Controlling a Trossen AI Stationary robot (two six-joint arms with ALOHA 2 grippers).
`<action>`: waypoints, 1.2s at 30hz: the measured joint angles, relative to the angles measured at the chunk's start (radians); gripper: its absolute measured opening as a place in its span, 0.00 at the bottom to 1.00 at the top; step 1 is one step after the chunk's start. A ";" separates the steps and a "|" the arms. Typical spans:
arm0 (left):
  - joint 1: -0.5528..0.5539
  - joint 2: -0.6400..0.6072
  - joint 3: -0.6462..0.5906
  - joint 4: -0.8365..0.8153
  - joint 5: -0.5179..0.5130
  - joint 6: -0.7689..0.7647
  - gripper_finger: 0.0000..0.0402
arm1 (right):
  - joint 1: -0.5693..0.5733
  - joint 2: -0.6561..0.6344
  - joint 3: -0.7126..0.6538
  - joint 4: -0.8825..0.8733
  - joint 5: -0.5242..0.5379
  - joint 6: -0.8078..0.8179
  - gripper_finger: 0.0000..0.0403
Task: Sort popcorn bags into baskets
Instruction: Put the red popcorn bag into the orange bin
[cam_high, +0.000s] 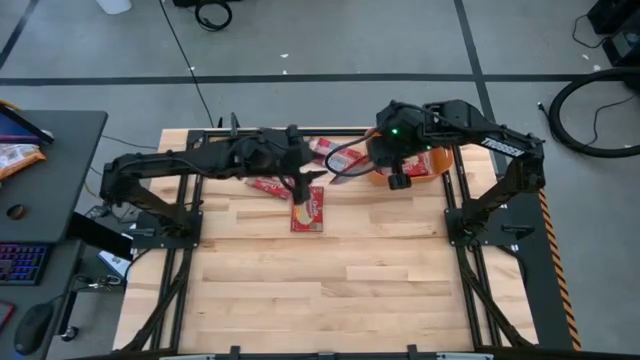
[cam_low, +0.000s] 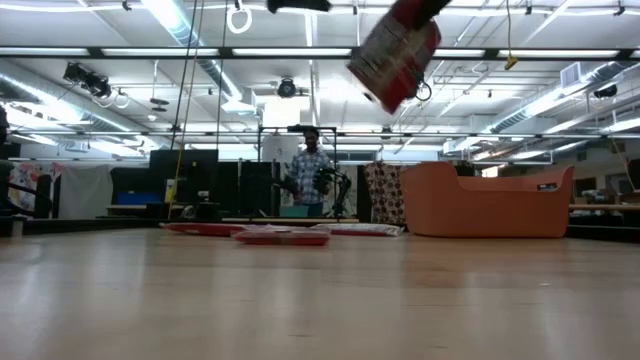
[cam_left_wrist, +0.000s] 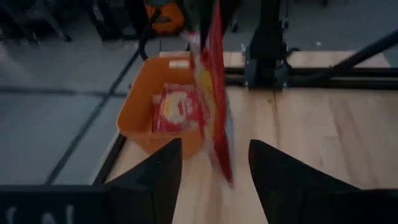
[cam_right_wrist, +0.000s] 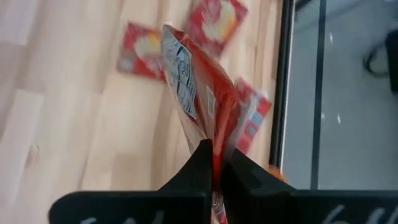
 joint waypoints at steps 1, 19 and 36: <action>0.001 -0.018 0.000 -0.021 0.007 -0.027 0.47 | -0.005 0.000 0.000 -0.023 0.027 0.011 0.04; -0.024 -0.168 0.000 -0.129 0.139 -0.560 0.44 | -0.364 0.035 0.033 -0.197 0.245 0.557 0.04; -0.212 -0.189 -0.001 -0.395 0.081 -0.584 0.44 | -0.643 0.047 -0.237 -0.195 0.190 0.606 0.04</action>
